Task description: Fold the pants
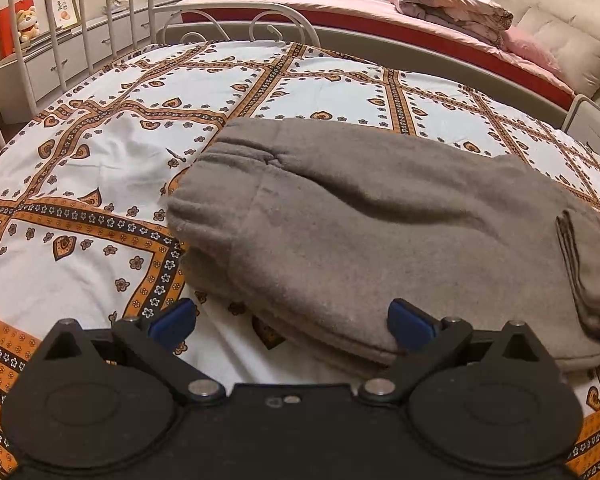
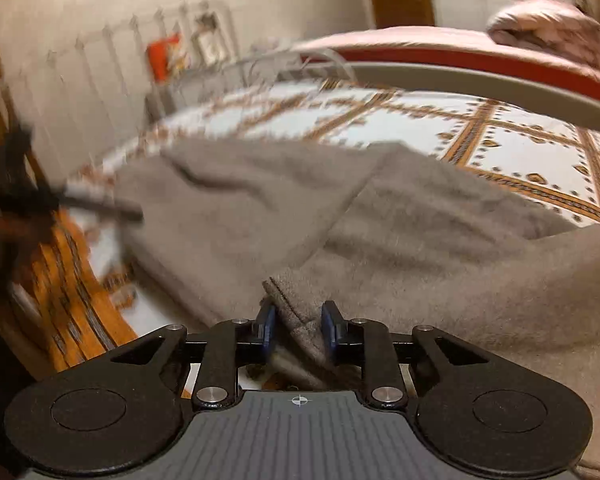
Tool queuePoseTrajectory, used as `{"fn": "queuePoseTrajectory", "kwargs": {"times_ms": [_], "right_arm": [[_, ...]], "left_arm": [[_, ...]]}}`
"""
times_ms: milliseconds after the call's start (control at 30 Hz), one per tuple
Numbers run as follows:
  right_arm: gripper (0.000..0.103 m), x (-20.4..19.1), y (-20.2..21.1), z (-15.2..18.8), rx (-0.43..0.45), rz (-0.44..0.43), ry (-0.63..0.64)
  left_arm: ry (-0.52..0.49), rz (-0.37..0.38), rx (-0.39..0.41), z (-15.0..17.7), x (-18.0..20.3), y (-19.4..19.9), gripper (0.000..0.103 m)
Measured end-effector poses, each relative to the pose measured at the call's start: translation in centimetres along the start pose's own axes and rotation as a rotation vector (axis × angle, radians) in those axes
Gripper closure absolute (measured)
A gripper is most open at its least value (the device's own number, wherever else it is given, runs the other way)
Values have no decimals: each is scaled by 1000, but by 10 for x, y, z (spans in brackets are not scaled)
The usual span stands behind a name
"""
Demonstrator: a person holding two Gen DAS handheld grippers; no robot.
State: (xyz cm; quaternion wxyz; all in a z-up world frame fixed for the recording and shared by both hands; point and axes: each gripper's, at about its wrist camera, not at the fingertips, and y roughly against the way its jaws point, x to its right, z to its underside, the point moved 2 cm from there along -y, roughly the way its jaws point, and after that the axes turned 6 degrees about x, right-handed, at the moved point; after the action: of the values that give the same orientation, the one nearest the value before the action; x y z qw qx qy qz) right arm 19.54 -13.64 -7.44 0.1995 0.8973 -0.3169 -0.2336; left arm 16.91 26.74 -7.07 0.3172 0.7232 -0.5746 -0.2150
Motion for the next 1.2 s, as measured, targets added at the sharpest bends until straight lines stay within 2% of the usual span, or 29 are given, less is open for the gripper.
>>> {"fn": "queuePoseTrajectory", "kwargs": {"times_ms": [100, 133, 167, 233, 267, 300, 367, 467, 533, 567, 600, 633, 667, 700, 767, 800, 833, 900, 933, 967, 1000, 1133, 1200], "right_arm": [[79, 20, 28, -18, 102, 36, -67], [79, 30, 34, -24, 108, 91, -71], [79, 42, 37, -28, 98, 175, -69], [79, 75, 31, -26, -10, 282, -103], [79, 93, 23, -21, -110, 283, -154], [79, 107, 20, -17, -146, 251, -207], [79, 114, 33, -25, -81, 226, -263], [79, 99, 39, -41, 29, 173, -220], [79, 92, 32, -47, 55, 221, -176], [78, 94, 23, -49, 36, 283, -173], [74, 101, 11, -47, -17, 355, -178], [73, 111, -2, -42, -78, 399, -188], [73, 120, -10, -38, -109, 384, -208], [73, 122, -6, -41, -95, 365, -221], [73, 121, 18, -55, -2, 309, -225], [72, 121, 33, -58, 52, 314, -204], [63, 122, 44, -59, 77, 345, -175], [51, 139, 49, -52, 46, 423, -152], [50, 151, 44, -44, -7, 459, -157], [50, 170, 32, -32, -95, 484, -195], [50, 180, 28, -25, -112, 460, -237], [50, 173, 54, -42, 7, 411, -278], [50, 173, 63, -51, 12, 398, -265]], "left_arm": [[13, 1, -4, 0, -1, -1, 6], [13, 1, -3, 0, 0, -1, 6], [9, 2, -4, -1, 1, -2, 6], [3, 5, -7, -1, 3, -3, 6], [0, 6, -7, -1, 5, -3, 6], [-4, 7, -7, -1, 6, -3, 6], [-8, 13, -1, -2, 9, -3, 6], [-18, 21, 16, -6, 16, -2, 6], [-26, 20, 35, -9, 24, 1, 6], [-33, 13, 34, -10, 28, 0, 6], [-40, 10, 28, -10, 31, -1, 6], [-46, 3, 21, -10, 32, -3, 6], [-45, -3, 17, -10, 32, -3, 6], [-33, -1, 18, -10, 30, -3, 6], [-5, 13, 17, -10, 24, -3, 6], [0, 14, 14, -9, 21, -3, 6], [6, 9, 9, -9, 18, -4, 6], [38, -3, -13, -7, 10, -7, 6], [64, 1, -23, -6, 6, -9, 6], [91, 9, -33, -5, 3, -10, 6], [111, 14, -39, -5, 1, -11, 6], [136, 13, -41, -3, -4, -11, 6], [166, 15, -40, -3, -9, -10, 6]]}}
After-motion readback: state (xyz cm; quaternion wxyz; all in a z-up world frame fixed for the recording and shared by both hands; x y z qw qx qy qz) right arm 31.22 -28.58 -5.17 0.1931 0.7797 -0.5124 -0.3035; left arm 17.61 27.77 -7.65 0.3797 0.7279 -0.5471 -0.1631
